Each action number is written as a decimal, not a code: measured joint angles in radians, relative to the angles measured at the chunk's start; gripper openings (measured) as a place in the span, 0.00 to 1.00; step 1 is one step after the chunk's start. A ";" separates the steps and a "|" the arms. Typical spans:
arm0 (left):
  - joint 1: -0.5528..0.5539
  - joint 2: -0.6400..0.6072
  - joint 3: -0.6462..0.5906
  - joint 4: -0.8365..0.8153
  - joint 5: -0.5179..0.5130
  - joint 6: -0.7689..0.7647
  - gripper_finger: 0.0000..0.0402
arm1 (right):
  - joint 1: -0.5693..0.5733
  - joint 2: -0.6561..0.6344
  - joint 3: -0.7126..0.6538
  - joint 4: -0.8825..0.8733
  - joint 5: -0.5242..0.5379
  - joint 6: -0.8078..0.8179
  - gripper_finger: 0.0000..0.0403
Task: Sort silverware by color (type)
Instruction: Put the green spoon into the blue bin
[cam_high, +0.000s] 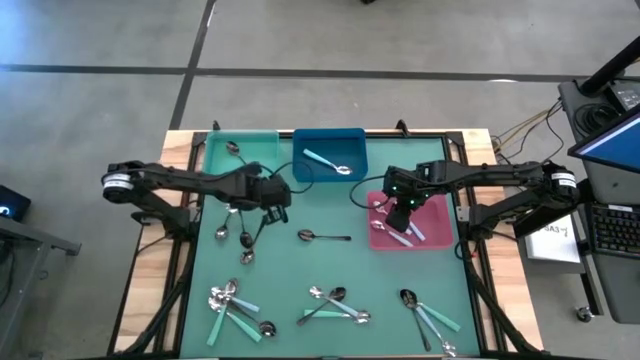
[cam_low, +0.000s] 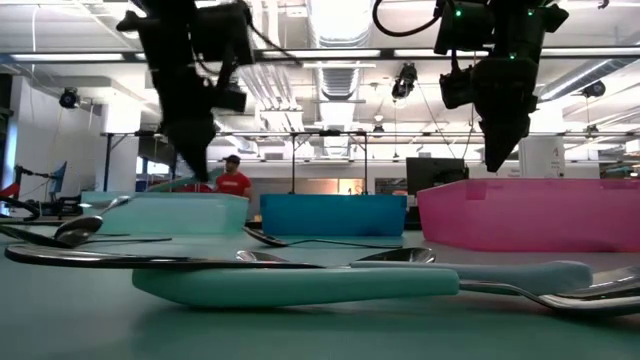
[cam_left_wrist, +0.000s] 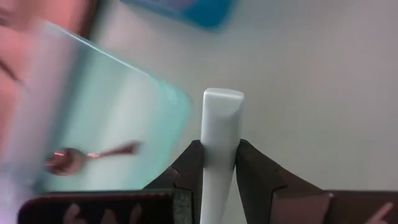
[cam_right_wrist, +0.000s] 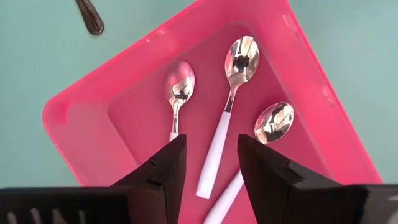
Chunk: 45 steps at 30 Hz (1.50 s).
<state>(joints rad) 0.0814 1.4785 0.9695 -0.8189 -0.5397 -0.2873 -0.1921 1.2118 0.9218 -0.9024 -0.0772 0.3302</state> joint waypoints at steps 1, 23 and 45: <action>-0.001 -0.010 0.003 0.003 -0.028 -0.012 0.13 | 0.000 0.000 0.000 0.000 0.000 -0.001 0.34; -0.013 -0.210 0.003 0.229 -0.421 -0.200 0.13 | -0.001 0.000 0.000 0.028 0.189 -0.044 0.32; 0.140 0.029 0.003 1.202 -0.134 0.359 0.13 | 0.000 0.000 0.000 0.186 0.188 -0.123 0.30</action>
<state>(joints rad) 0.2210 1.5070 0.9722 0.3831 -0.6736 0.0720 -0.1925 1.2114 0.9218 -0.7162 0.1112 0.2073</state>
